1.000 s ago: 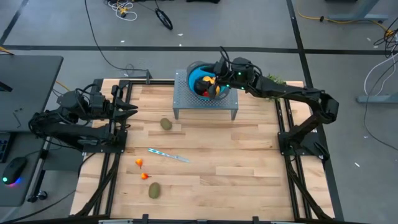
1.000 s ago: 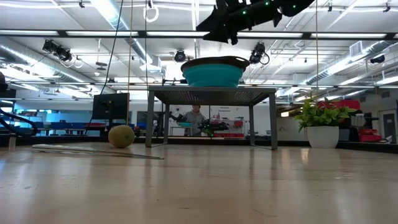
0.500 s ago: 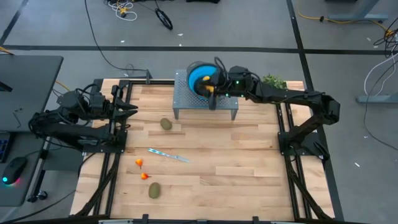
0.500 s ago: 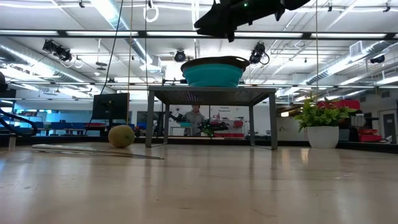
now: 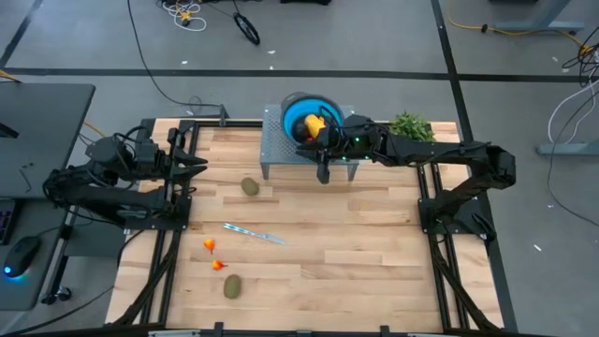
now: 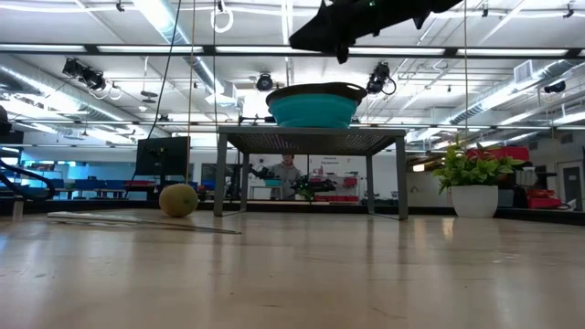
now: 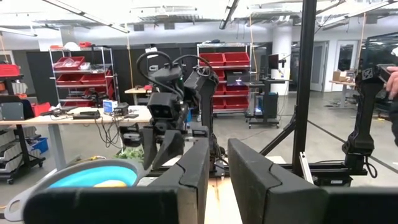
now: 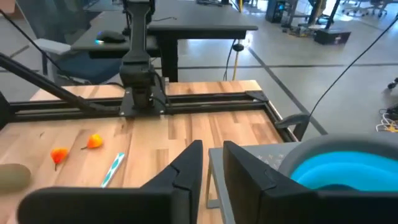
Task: Pick & Place Fruit
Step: Put the top kiwi into the blue bin
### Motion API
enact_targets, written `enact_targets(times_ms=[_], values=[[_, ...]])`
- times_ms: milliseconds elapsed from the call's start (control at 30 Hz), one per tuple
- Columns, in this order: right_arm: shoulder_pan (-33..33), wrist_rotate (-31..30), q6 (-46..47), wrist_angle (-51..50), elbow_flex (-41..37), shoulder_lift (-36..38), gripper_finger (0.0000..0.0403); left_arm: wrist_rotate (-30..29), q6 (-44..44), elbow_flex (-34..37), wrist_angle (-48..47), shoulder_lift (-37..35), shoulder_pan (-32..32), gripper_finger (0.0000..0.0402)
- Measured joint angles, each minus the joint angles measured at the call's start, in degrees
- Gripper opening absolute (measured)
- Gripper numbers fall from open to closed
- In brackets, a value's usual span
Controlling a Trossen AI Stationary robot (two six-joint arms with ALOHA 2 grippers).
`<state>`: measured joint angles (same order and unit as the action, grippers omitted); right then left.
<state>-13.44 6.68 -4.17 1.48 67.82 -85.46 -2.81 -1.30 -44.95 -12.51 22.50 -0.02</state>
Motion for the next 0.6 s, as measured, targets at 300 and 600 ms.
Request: enact_targets(times_ms=[300,600], values=[[1.3,-0.2,-2.3,-0.7,-3.3,6.6,0.0031,0.0,0.0,0.0,0.0,0.0,0.0,0.0068],[1.9,-3.1,-4.3,-0.2,-9.5,15.5,0.0022,0.0,0.0,0.0,0.0,0.0,0.0,0.0067]])
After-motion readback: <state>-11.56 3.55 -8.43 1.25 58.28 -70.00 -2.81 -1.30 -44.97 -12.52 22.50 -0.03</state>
